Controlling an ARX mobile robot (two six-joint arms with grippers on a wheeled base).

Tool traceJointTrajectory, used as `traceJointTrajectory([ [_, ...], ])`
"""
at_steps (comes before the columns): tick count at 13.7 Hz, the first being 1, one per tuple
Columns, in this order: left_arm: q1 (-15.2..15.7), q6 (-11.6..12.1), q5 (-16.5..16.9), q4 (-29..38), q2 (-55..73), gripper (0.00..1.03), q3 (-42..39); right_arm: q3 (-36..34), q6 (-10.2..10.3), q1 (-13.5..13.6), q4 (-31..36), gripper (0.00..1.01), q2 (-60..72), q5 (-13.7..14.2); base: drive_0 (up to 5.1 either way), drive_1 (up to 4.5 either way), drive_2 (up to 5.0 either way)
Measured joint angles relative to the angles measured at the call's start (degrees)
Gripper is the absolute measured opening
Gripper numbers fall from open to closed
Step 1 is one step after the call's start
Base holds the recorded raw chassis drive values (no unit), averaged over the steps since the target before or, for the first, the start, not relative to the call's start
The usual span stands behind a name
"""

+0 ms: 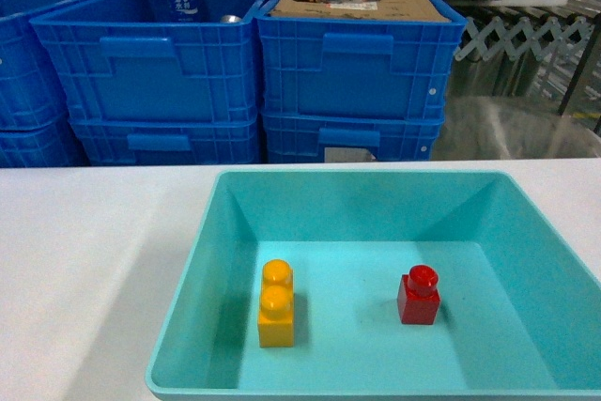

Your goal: Pick red block from blue box to shelf

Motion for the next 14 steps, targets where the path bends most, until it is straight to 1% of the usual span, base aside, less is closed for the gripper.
traceJointTrajectory([
  [14, 0.0, 0.0, 0.0, 0.0, 0.0, 0.98, 0.0, 0.0, 0.0, 0.0, 0.0, 0.98, 0.0, 0.0, 0.0, 0.0, 0.0],
])
